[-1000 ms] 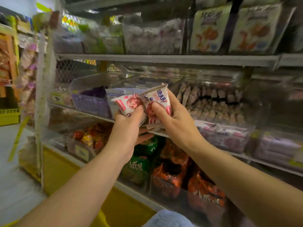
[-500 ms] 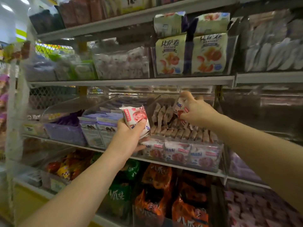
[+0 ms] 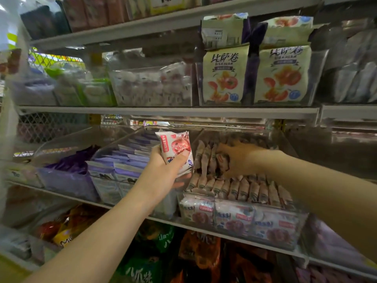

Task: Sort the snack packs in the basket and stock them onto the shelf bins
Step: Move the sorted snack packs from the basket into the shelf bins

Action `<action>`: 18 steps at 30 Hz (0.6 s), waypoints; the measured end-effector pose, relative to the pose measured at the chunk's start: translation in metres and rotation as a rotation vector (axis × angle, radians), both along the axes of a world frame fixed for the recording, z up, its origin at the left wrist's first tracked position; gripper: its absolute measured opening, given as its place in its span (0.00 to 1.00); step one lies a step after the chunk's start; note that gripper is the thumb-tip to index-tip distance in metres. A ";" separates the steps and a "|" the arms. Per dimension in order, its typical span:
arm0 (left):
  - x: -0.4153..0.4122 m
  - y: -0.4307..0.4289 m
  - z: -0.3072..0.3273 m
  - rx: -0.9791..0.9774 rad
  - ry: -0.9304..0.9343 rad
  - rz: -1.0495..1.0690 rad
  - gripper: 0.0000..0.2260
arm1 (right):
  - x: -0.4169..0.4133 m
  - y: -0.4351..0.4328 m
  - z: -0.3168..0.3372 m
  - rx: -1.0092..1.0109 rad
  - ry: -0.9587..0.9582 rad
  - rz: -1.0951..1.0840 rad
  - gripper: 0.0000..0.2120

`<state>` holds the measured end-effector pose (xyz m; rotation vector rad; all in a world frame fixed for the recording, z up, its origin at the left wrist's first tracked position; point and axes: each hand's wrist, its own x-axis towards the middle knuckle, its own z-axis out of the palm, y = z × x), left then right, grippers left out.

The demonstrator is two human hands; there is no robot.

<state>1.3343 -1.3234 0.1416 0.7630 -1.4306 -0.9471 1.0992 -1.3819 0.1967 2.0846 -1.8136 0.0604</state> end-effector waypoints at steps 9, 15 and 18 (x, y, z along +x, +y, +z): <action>-0.014 -0.021 0.002 -0.052 -0.052 -0.007 0.13 | -0.004 -0.018 0.007 -0.044 -0.109 0.081 0.35; -0.023 -0.019 0.006 -0.159 -0.377 0.028 0.15 | -0.013 0.011 0.019 0.192 -0.001 0.052 0.43; -0.029 -0.016 0.010 -0.199 -0.630 0.012 0.22 | -0.022 0.029 0.027 0.131 -0.042 0.123 0.38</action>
